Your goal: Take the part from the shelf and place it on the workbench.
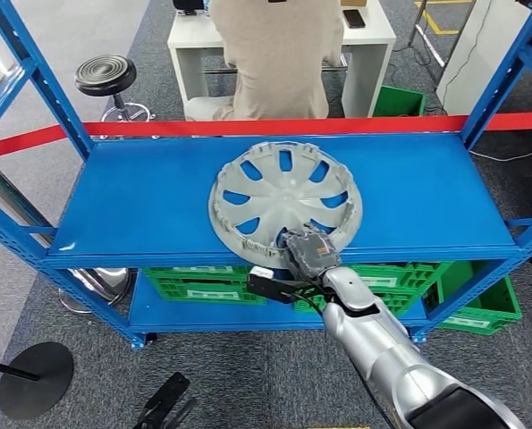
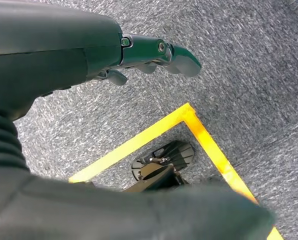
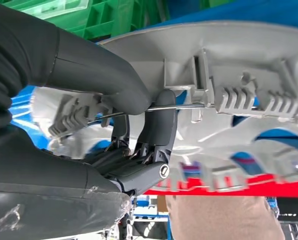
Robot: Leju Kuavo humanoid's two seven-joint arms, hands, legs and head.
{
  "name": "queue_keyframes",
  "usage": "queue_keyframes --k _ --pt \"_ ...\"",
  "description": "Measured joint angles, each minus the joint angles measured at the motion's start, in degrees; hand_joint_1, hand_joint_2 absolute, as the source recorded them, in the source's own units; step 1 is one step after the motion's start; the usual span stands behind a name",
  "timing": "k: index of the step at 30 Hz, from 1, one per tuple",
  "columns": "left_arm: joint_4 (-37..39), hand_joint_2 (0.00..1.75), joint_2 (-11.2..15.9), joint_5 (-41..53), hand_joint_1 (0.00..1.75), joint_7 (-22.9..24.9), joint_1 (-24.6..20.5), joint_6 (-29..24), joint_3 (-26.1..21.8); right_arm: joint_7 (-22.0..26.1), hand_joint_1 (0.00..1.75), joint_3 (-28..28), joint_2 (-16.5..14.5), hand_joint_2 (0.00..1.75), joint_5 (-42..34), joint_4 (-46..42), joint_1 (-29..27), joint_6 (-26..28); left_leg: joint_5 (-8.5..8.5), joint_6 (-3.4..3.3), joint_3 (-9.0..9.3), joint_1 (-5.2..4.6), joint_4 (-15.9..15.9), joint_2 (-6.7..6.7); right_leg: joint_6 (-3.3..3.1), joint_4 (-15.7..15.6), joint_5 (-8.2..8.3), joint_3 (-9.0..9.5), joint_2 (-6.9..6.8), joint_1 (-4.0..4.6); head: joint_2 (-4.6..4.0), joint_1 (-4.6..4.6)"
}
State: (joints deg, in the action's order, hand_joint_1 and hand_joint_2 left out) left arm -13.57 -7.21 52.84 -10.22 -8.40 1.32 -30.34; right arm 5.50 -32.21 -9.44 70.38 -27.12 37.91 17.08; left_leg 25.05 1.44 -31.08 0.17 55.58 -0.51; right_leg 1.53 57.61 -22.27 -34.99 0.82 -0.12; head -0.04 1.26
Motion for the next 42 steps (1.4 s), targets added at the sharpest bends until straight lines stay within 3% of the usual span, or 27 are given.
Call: queue_keyframes --k 7,21,37,38,41,42 --pt "0.0 0.0 0.03 -0.61 0.0 -1.0 0.99 -0.5 -1.51 0.75 1.75 2.63 1.19 1.75 -0.32 -8.89 -4.98 1.38 0.0 -0.01 -0.17 0.0 0.0 -0.01 0.01 -0.02 0.01 -0.14 -0.02 0.0 0.0 0.0" --pt "0.01 0.0 0.08 -0.83 0.0 -2.19 1.83 -1.2 -4.04 -0.67 1.75 5.28 5.48 1.75 3.12 -37.12 -12.24 0.54 0.01 -0.01 -0.58 0.0 0.0 0.0 0.02 -0.02 0.01 -0.6 -0.02 0.0 0.0 0.01" --pt "0.0 0.0 0.0 -1.05 0.0 -2.81 1.89 -1.48 -5.46 -0.15 1.75 5.29 7.55 1.75 4.07 -52.17 -16.04 1.2 0.01 -0.02 -0.6 0.0 0.0 0.0 0.02 -0.01 0.02 -0.61 -0.02 0.0 0.0 0.0" --pt "0.0 0.0 0.0 -1.13 0.0 -2.88 1.93 -1.55 -5.54 -0.12 1.38 5.27 7.74 1.75 4.14 -53.48 -16.53 1.34 0.01 -0.02 -0.6 0.0 0.0 0.0 0.02 -0.01 0.01 -0.61 -0.02 0.0 0.0 -0.01" --pt "0.0 0.0 0.0 -1.17 0.0 -3.04 2.05 -1.74 -5.83 -0.08 0.07 5.21 8.42 1.75 4.08 -56.87 -17.82 1.17 0.02 -0.02 -0.61 0.0 0.0 0.0 0.03 -0.02 0.01 -0.61 -0.02 0.0 0.0 0.0" --pt "0.0 0.0 0.0 -1.14 0.0 -3.06 2.07 -1.77 -5.97 -0.08 0.0 5.19 8.62 1.75 3.89 -57.6 -18.09 0.81 0.02 -0.03 -0.62 0.0 0.0 0.0 0.03 -0.02 0.01 -0.61 -0.02 -0.01 0.0 0.01"
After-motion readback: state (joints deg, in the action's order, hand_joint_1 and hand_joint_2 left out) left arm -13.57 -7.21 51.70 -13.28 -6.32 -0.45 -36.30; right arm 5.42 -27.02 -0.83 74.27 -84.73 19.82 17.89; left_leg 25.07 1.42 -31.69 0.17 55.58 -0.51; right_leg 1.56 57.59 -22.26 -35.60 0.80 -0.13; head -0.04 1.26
